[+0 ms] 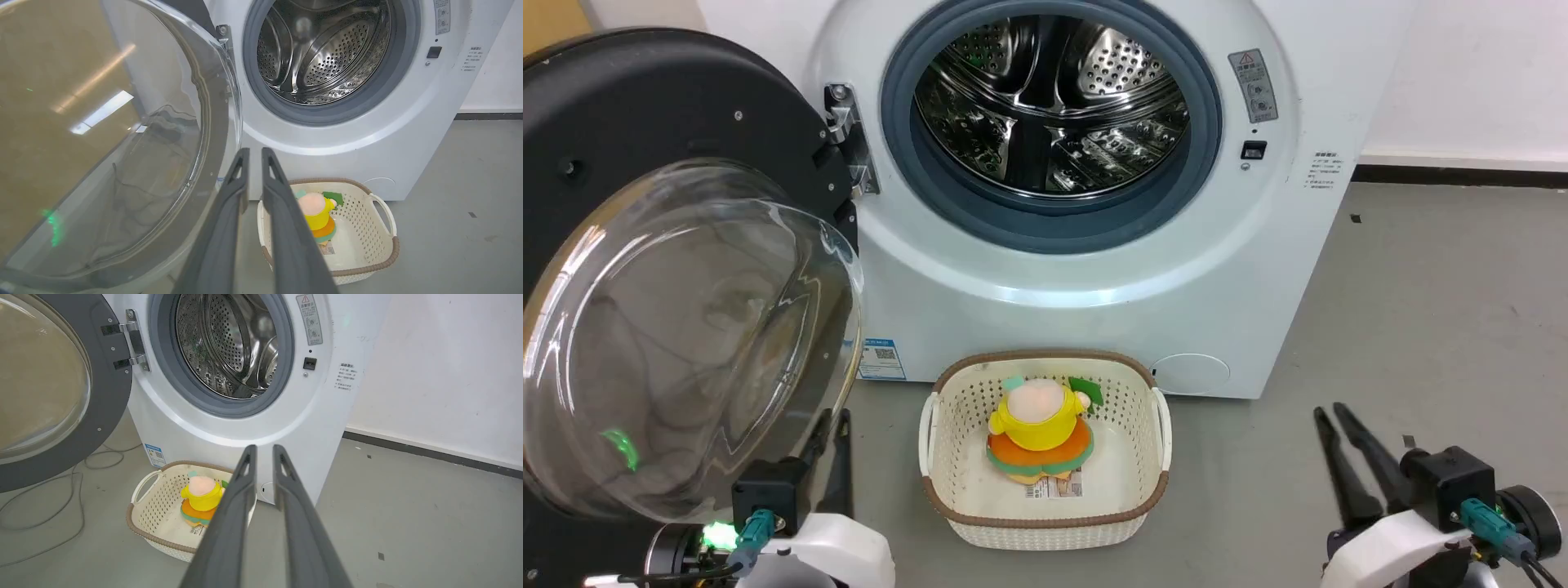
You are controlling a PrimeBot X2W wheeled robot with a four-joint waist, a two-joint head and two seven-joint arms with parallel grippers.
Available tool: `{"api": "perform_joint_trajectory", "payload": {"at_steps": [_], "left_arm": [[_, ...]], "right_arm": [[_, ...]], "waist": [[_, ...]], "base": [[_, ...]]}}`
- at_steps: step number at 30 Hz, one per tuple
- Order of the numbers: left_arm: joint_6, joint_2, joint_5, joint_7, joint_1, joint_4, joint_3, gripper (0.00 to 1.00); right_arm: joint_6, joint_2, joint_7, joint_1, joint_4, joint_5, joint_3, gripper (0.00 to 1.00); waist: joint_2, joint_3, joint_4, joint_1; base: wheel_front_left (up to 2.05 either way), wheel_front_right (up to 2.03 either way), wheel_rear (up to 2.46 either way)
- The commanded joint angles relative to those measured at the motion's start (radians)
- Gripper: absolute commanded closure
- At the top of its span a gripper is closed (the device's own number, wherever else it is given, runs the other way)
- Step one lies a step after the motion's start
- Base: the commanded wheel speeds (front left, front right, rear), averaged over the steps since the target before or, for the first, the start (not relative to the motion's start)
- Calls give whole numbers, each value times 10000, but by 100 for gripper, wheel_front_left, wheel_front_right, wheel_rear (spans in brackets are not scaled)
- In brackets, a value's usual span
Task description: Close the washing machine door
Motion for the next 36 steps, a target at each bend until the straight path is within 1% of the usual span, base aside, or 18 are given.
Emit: {"api": "perform_joint_trajectory", "payload": {"at_steps": [1,12,21,30,33,34,36], "left_arm": [[0,0,-1,-5,0,2,1,0],[59,0,-78,-188,3,45,-105,0],[118,-1,-144,-376,22,61,-193,0],[158,6,-195,-564,50,65,-209,0],[173,6,-211,-627,69,60,-216,0],[186,6,-228,-689,85,62,-226,0],[189,6,-234,-710,90,62,-230,0]], "right_arm": [[0,0,-3,2,0,2,0,0],[1,4,-186,63,8,141,-15,0],[1,7,-374,142,-1,279,-7,0],[2,11,-562,220,5,418,16,0],[2,12,-625,249,6,462,25,0],[2,13,-687,279,0,496,33,0],[2,13,-708,289,-2,510,36,0]], "waist": [[0,0,0,0],[0,-5,40,0],[0,-40,234,0],[0,-74,614,0],[0,-90,780,0],[0,-106,963,0],[0,-111,1027,0]], "base": [[0,0,0],[0,0,0],[0,0,0],[0,0,0],[0,0,0],[0,0,0],[0,0,0]]}}
